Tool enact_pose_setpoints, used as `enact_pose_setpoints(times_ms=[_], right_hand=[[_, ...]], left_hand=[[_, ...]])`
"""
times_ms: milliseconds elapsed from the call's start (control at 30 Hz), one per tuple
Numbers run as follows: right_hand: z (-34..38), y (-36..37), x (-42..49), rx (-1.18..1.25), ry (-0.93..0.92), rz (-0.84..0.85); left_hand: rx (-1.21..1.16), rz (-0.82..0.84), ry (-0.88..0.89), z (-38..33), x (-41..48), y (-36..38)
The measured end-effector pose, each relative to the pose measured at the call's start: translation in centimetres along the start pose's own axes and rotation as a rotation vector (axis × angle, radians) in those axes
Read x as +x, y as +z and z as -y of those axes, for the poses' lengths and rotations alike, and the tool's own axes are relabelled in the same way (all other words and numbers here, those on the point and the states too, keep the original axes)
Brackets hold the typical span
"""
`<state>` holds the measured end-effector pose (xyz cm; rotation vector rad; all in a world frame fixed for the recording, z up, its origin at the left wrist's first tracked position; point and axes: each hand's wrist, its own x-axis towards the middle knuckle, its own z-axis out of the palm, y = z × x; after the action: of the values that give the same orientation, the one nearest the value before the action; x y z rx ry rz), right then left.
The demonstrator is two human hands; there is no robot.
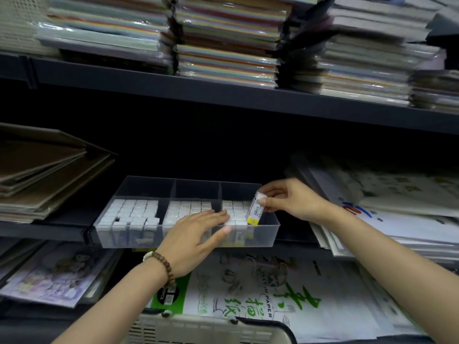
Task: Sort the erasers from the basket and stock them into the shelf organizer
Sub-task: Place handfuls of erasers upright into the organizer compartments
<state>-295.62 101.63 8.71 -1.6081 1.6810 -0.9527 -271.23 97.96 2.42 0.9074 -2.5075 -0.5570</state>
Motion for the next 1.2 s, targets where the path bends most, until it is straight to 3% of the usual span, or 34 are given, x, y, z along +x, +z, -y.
enact_pose_setpoints(times_ms=[167, 433, 567, 767, 900, 1200], right_hand=[[0.6, -0.1, -1.1, -0.286, -0.057, 0.032], [0.5, 1.8, -1.2, -0.335, 0.051, 0.058], [1.3, 1.3, -0.4, -0.088, 0.300, 0.135], [2.5, 1.7, 1.9, -0.197, 0.557, 0.254], [3.4, 2.0, 2.4, -0.035, 0.689, 0.322], [2.7, 2.2, 0.5, 0.047, 0.512, 0.199]], left_hand=[[0.002, 0.018, -0.003, -0.1, -0.1, -0.2], [0.024, 0.010, 0.002, 0.0, 0.0, 0.0], [0.013, 0.014, 0.000, 0.1, 0.1, 0.0], [0.022, 0.014, 0.012, 0.3, 0.1, 0.1], [0.036, 0.007, 0.026, 0.3, 0.0, 0.2], [0.009, -0.026, 0.057, 0.3, -0.4, -0.1]])
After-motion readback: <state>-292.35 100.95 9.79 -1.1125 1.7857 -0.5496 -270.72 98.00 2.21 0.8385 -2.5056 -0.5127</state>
